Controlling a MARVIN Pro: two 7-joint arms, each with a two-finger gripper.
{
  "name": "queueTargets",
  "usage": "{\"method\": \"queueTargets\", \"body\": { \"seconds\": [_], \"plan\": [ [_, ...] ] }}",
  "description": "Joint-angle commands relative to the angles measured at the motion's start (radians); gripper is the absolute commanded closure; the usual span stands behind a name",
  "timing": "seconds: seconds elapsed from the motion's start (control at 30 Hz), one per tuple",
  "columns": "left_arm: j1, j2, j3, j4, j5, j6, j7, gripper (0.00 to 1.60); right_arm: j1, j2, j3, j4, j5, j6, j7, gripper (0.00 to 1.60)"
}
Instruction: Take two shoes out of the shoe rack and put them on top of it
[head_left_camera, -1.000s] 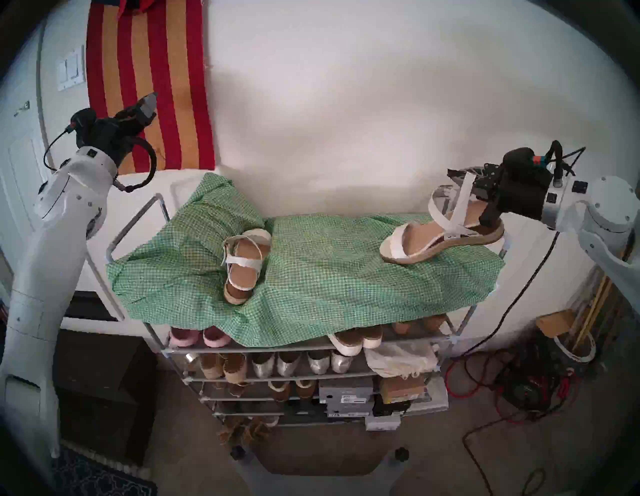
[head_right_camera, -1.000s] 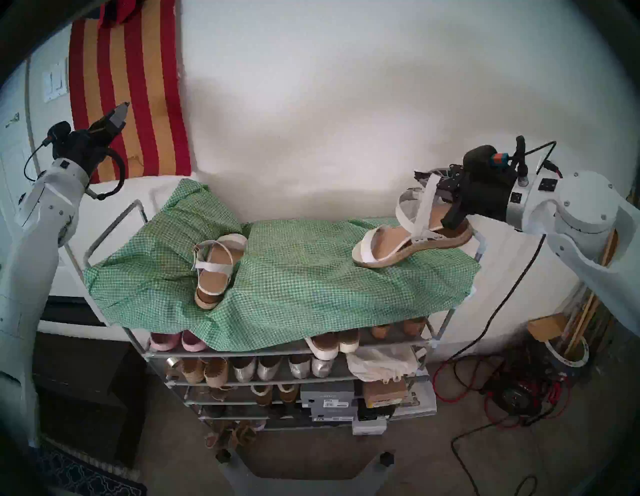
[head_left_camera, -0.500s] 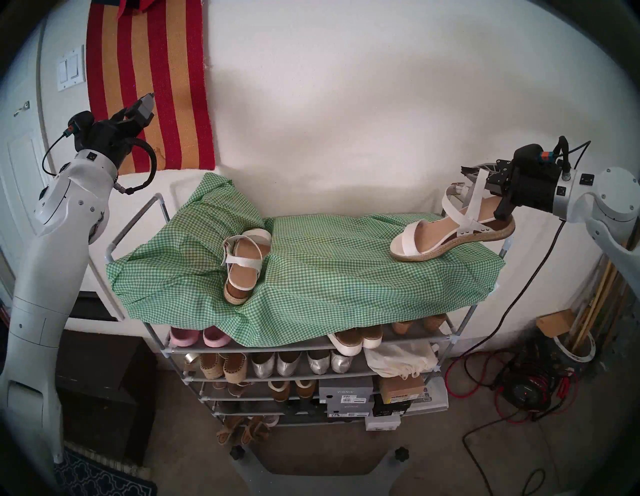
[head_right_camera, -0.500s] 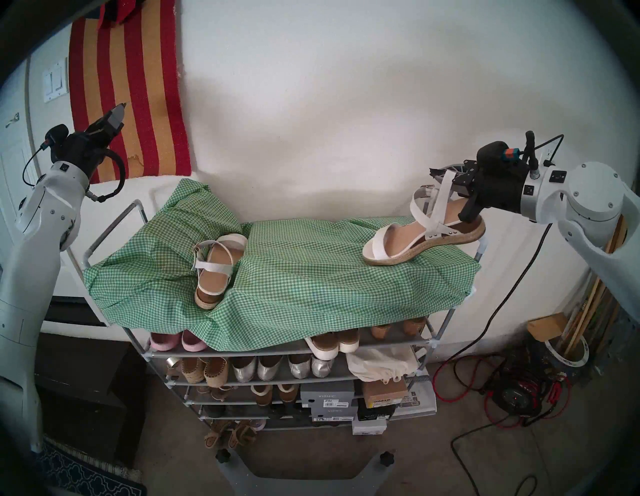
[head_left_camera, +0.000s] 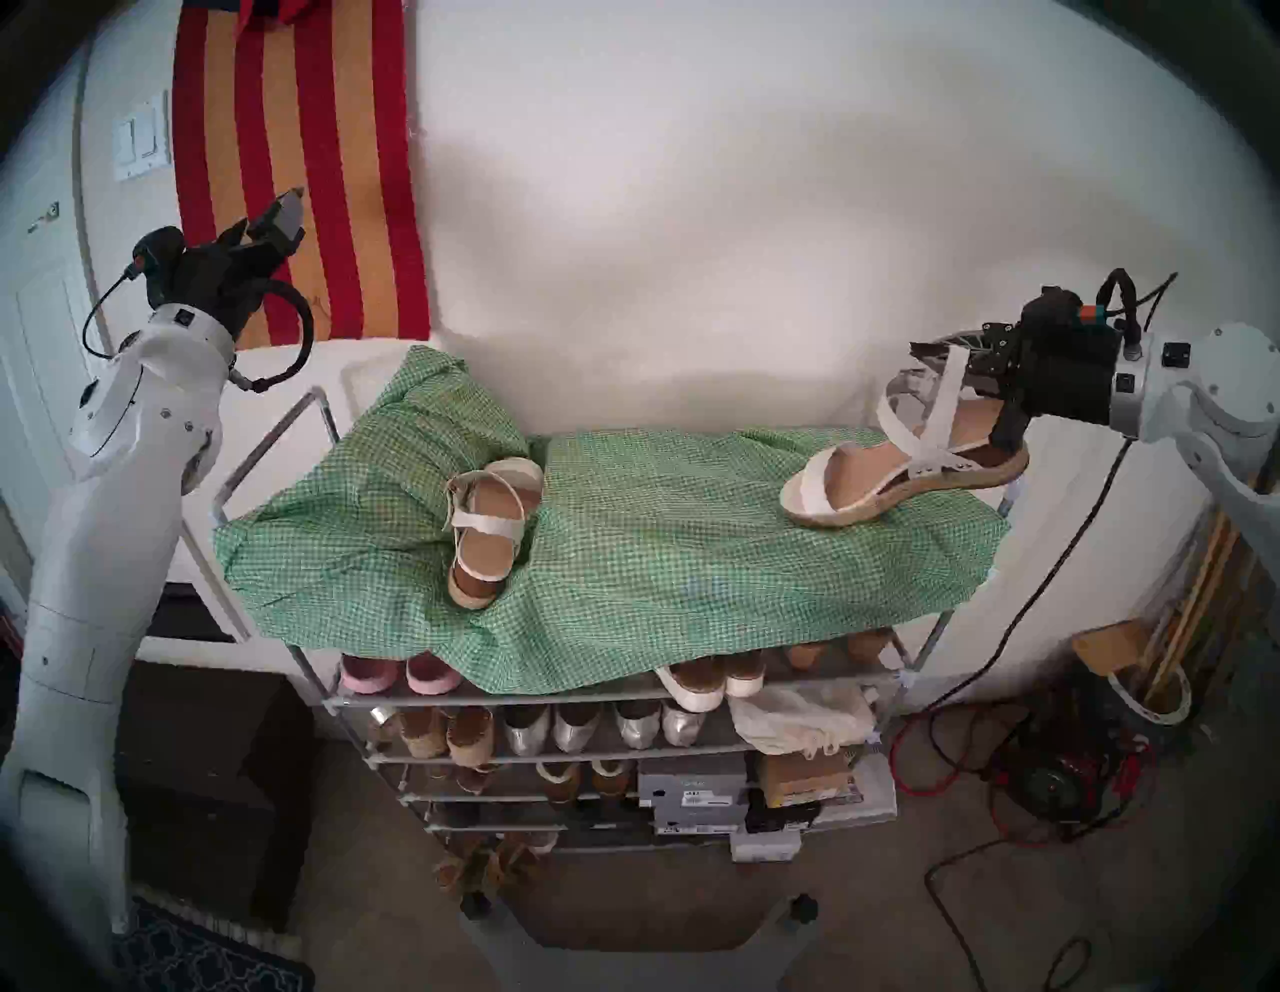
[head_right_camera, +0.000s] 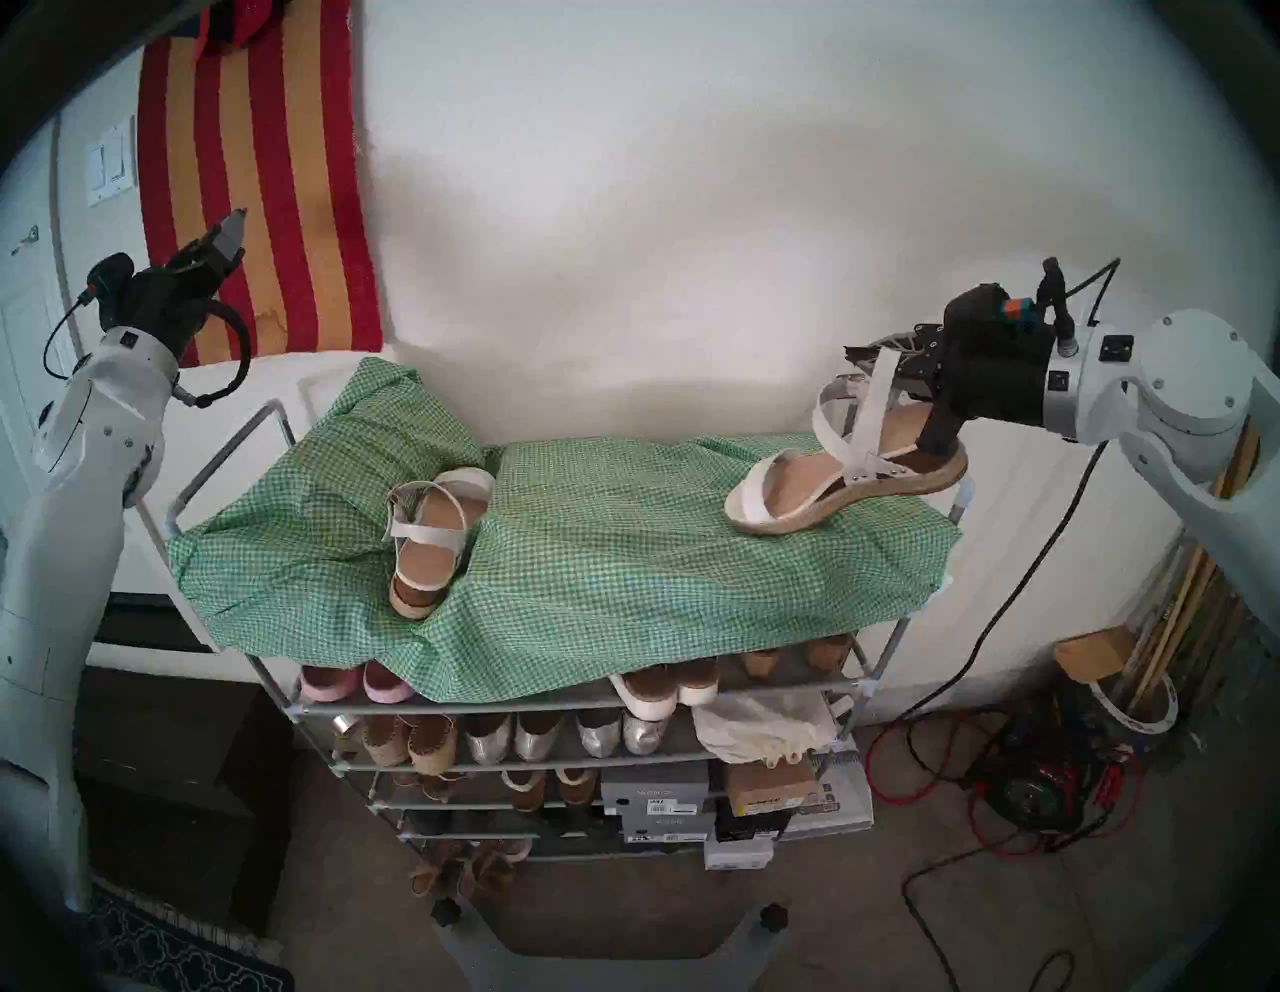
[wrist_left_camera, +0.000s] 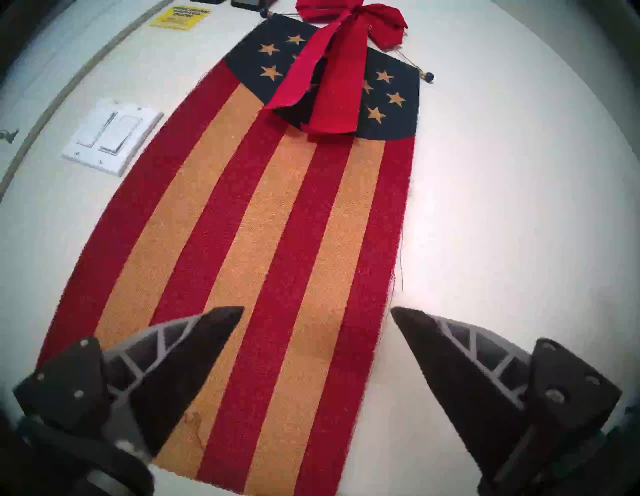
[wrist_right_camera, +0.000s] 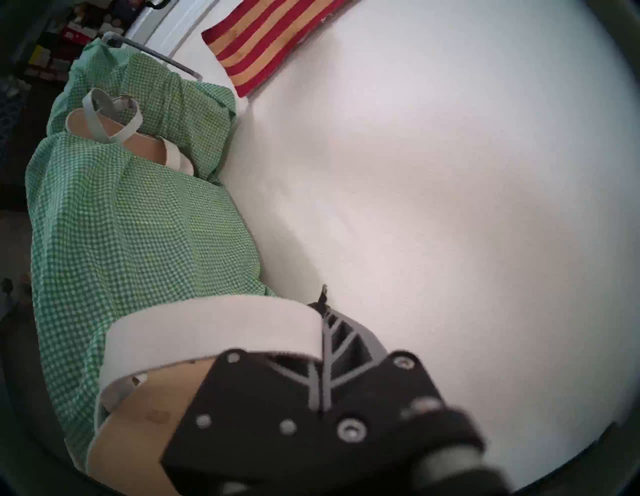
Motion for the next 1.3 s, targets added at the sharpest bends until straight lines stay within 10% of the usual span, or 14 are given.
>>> {"method": "queueTargets", "body": {
  "seconds": [0.0,1.27],
  "plan": [
    [0.004,-0.003,-0.006,-0.012,0.004,-0.007,0.007,0.00,0.023,-0.001,-0.006,-0.022,-0.017,0.005,0.045,1.60],
    [0.035,-0.027,-0.018,-0.051,0.048,-0.037,0.074,0.00,0.064,-0.001,-0.102,-0.005,-0.155,0.066,0.307,1.60]
  ]
}}
